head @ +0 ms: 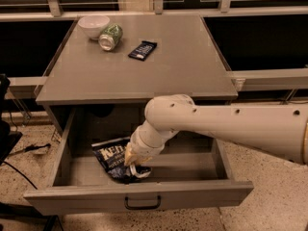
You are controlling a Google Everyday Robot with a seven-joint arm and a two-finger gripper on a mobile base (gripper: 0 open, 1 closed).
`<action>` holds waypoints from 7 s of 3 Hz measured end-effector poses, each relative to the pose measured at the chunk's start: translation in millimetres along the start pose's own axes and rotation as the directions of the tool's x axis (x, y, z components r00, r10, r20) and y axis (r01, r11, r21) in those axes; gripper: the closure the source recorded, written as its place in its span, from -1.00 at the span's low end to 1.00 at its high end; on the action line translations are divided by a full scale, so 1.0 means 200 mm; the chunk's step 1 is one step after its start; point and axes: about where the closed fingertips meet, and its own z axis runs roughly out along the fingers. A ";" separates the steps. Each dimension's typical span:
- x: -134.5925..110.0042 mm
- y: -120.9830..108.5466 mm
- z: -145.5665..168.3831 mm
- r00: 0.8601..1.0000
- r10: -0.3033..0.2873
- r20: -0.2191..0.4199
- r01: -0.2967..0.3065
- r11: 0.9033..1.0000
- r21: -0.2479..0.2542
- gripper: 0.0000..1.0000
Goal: Pick blue chip bag from top drawer and place on counter
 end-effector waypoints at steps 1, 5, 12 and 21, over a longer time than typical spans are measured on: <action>0.00 0.00 0.00 1.000 0.004 0.001 -0.004 1.000 -0.001 1.00; 0.21 -0.07 -0.38 0.990 0.116 -0.076 -0.085 0.944 0.319 1.00; 0.07 -0.22 -1.60 0.927 0.284 0.243 -0.330 0.928 0.173 1.00; 0.94 -0.39 -1.22 0.963 0.121 -0.241 -0.018 0.920 0.392 1.00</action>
Offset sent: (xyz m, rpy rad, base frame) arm 0.0148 -0.0161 0.0202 0.1851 0.0767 -0.1144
